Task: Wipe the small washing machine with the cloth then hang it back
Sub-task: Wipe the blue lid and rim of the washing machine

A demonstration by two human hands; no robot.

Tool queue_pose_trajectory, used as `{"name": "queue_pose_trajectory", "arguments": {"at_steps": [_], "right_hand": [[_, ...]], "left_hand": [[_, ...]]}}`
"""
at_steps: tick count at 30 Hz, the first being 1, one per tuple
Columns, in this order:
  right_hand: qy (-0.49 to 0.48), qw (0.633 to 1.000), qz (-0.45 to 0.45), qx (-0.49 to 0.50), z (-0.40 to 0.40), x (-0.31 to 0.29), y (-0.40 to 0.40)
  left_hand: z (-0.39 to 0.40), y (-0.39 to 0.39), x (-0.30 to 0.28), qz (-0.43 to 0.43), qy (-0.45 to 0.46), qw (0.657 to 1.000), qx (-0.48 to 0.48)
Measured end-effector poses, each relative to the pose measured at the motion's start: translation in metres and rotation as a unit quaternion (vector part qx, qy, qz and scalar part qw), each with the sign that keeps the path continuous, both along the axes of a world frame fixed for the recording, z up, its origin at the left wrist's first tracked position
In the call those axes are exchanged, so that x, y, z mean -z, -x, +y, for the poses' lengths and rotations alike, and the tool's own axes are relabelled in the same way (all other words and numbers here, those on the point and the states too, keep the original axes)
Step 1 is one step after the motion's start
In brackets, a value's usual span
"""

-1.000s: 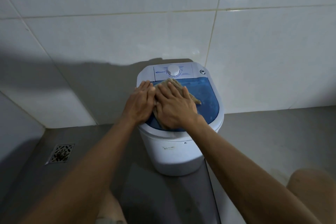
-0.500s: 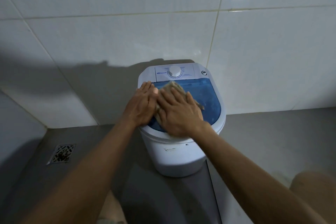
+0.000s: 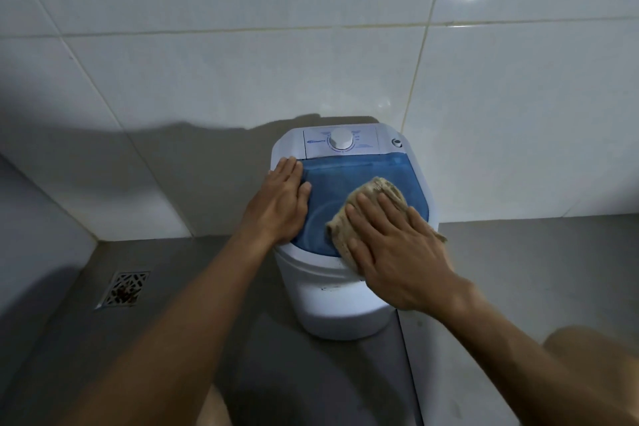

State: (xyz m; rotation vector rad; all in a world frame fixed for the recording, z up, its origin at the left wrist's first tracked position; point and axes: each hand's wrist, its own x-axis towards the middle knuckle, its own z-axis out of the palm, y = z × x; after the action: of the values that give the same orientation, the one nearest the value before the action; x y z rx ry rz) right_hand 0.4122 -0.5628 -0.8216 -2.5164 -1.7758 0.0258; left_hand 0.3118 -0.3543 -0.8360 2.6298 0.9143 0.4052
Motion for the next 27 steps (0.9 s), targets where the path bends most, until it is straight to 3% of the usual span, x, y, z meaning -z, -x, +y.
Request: {"name": "queue_pose_trajectory", "arguments": {"at_steps": [9,15,19,27], "right_hand": [[0.017,0.994,0.081,0.066,0.102,-0.006,-0.038],[-0.016,0.999,0.043,0.016,0.026,0.0,0.002],[-0.007,0.999,0.033,0.034,-0.004,0.001,0.016],[-0.006,0.99,0.1,0.095,0.095,-0.01,-0.046]], "left_hand": [[-0.003,-0.003,0.0,0.049,-0.008,0.999,0.002],[0.001,-0.004,0.0,0.031,-0.018,0.999,0.006],[0.001,-0.002,0.002,0.026,-0.015,1.0,0.001],[-0.003,-0.002,0.0,0.032,-0.008,0.999,-0.001]]}}
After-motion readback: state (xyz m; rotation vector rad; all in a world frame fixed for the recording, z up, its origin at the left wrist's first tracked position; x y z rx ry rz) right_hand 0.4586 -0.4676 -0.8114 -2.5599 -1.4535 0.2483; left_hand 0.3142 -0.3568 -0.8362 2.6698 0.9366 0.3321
